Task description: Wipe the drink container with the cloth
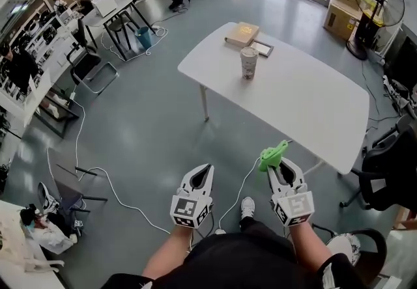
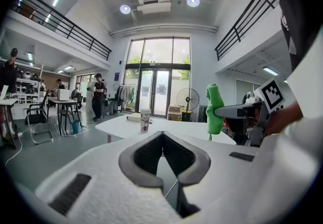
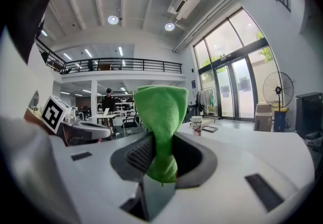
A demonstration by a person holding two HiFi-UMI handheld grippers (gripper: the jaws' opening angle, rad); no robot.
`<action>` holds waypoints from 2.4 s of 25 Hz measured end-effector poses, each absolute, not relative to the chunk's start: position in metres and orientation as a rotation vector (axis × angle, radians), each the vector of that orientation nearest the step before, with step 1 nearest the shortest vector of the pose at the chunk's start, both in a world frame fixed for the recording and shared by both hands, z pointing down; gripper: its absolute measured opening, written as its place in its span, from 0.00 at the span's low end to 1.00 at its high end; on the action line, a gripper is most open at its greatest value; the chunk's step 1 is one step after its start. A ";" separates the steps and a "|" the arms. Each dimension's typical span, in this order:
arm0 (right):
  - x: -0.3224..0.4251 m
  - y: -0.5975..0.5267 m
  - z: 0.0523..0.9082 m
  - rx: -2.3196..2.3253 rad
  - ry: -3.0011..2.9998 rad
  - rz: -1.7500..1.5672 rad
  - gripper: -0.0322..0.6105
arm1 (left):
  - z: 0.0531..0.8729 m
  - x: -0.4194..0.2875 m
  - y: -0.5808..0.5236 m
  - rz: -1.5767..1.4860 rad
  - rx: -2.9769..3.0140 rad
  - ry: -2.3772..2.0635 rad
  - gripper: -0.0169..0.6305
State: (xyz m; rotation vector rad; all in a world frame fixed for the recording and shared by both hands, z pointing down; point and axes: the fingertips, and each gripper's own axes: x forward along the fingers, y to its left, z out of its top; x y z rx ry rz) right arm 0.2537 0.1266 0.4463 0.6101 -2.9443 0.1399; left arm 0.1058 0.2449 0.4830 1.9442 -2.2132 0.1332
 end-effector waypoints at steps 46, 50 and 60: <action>0.030 -0.087 0.482 0.987 -2.768 0.334 0.21 | 0.497 -0.121 0.012 0.218 2.261 -1.880 0.04; 0.031 -0.112 0.499 1.006 -2.749 0.412 0.21 | 0.501 -0.121 -0.024 0.278 2.298 -1.842 0.04; 0.021 -0.190 0.520 0.996 -2.740 0.685 0.21 | 0.499 -0.138 -0.122 0.320 2.299 -1.846 0.04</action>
